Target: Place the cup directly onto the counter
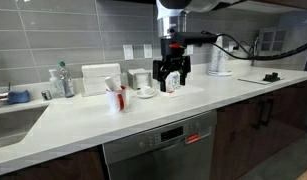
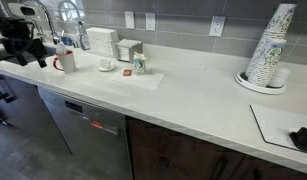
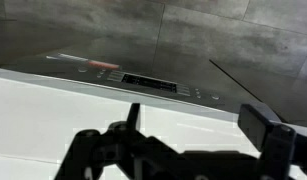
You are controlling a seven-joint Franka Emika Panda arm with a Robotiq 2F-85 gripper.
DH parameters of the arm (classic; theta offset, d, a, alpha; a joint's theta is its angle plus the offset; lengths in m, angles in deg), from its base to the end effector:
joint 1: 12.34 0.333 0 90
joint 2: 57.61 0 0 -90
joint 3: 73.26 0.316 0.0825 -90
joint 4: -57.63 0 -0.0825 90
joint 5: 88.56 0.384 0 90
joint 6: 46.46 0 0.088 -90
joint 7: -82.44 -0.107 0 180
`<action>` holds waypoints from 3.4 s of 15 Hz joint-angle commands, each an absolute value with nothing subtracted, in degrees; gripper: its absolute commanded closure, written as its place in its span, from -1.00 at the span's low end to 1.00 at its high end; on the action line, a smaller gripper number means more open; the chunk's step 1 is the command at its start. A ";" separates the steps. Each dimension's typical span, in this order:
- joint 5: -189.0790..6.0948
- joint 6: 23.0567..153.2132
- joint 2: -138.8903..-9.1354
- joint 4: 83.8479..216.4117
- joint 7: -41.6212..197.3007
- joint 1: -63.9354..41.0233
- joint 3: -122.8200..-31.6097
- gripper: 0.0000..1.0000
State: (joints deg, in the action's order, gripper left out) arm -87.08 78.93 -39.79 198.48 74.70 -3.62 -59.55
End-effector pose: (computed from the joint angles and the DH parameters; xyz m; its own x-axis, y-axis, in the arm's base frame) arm 0.4077 0.1702 0.4117 0.9722 0.2305 0.0403 0.2287 -0.9724 0.0460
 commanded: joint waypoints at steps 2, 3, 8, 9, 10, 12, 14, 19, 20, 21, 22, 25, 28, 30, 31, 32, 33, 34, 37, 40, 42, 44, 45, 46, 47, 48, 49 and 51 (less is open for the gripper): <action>-87.32 78.83 -39.85 198.41 74.51 -2.96 -60.18 -1.00; -87.32 78.83 -39.85 198.41 74.51 -2.96 -60.18 -1.00; -87.32 78.83 -39.85 198.41 74.51 -2.96 -60.18 -1.00; -87.32 78.83 -39.85 198.41 74.51 -2.96 -60.18 -1.00; -87.32 78.83 -39.85 198.41 74.51 -2.96 -60.18 -1.00; -88.69 78.78 -40.91 197.19 74.47 -3.67 -60.30 -1.00; -90.18 78.59 -42.32 194.74 76.35 -4.59 -61.38 -1.00; -96.24 79.46 -47.23 185.13 83.48 -7.42 -65.21 -1.00; -97.12 79.83 -48.55 183.09 85.03 -7.86 -65.94 -1.00; -97.72 79.48 -50.33 180.30 87.24 -8.36 -66.89 -1.00; -98.39 79.52 -51.66 178.17 88.60 -8.81 -67.59 -1.00; -96.78 79.49 -56.05 171.09 96.27 -9.83 -70.31 -1.00; -93.73 80.04 -61.09 164.09 104.95 -11.22 -72.51 -1.00; -91.62 80.79 -64.40 159.97 110.44 -12.52 -73.35 -1.00; -89.08 80.75 -66.19 157.73 113.42 -13.42 -73.59 -1.00; -87.02 80.52 -67.82 155.88 114.66 -14.26 -73.62 -1.00; -83.57 81.80 -69.17 154.50 115.83 -15.24 -73.50 -1.00; -88.10 80.52 -65.16 158.61 112.18 -14.23 -73.12 -1.00; -85.26 81.17 -68.35 155.33 114.25 -15.68 -73.06 -1.00; -85.15 81.17 -68.73 154.84 114.24 -15.59 -72.95 -1.00; -85.15 81.17 -68.73 154.79 114.24 -15.59 -72.93 -1.00; -85.15 81.18 -68.73 154.78 114.24 -15.59 -72.93 -1.00; -85.15 81.18 -68.73 154.78 114.24 -15.59 -72.93 -1.00; -85.55 80.06 -70.28 152.98 114.36 -15.71 -73.09 -1.00; -85.09 80.09 -71.07 152.17 115.58 -16.03 -73.03 -1.00; -84.88 80.25 -72.05 151.18 115.79 -16.32 -73.13 -1.00; -84.30 80.12 -73.20 149.82 116.62 -16.83 -73.13 -1.00; -83.75 79.29 -75.70 146.79 117.95 -17.84 -73.10 -1.00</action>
